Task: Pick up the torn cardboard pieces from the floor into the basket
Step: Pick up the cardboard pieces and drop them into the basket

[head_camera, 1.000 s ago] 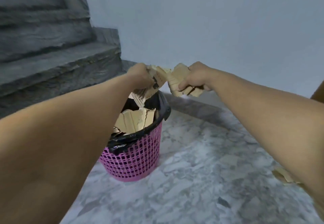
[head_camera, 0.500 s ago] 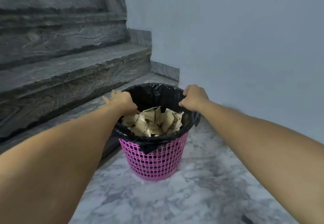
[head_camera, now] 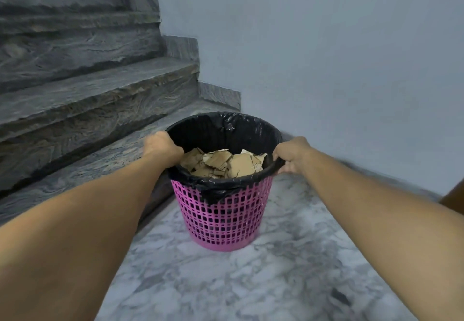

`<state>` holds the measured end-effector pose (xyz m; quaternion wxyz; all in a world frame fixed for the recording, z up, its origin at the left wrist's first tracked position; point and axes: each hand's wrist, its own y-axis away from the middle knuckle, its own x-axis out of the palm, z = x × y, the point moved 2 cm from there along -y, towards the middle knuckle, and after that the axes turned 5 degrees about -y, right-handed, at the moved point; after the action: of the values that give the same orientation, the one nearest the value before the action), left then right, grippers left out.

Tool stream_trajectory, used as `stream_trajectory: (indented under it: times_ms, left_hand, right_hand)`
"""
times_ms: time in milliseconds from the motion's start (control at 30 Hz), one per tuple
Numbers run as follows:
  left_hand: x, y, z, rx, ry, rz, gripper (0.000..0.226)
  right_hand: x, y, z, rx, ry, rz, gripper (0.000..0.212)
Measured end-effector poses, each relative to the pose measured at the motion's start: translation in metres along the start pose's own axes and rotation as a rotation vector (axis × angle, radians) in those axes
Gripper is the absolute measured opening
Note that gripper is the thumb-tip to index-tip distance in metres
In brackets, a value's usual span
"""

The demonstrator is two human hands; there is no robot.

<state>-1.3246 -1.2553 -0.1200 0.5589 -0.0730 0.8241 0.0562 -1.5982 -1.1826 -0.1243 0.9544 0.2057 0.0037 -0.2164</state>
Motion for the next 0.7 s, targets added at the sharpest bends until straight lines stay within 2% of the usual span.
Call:
stream_trajectory:
  times_ms: [200,300,467,700]
  left_hand:
    - [0.039,0.018,-0.076,0.211,0.113,0.050,0.065]
    - [0.066,0.022,-0.108,0.324,0.076,0.132,0.076]
    - [0.100,0.043,-0.157,0.480,0.004,0.165,0.078]
    - [0.133,0.064,-0.197,0.515,0.004,0.227,0.108]
  right_hand:
    - [-0.069,0.006,0.003,-0.008,-0.096,-0.133,0.021]
    - [-0.105,-0.005,0.001,-0.020,-0.168,-0.233,0.019]
    - [-0.154,-0.027,-0.007,-0.031,-0.292,-0.396,0.026]
    - [-0.188,-0.042,-0.024,-0.057,-0.349,-0.521,0.019]
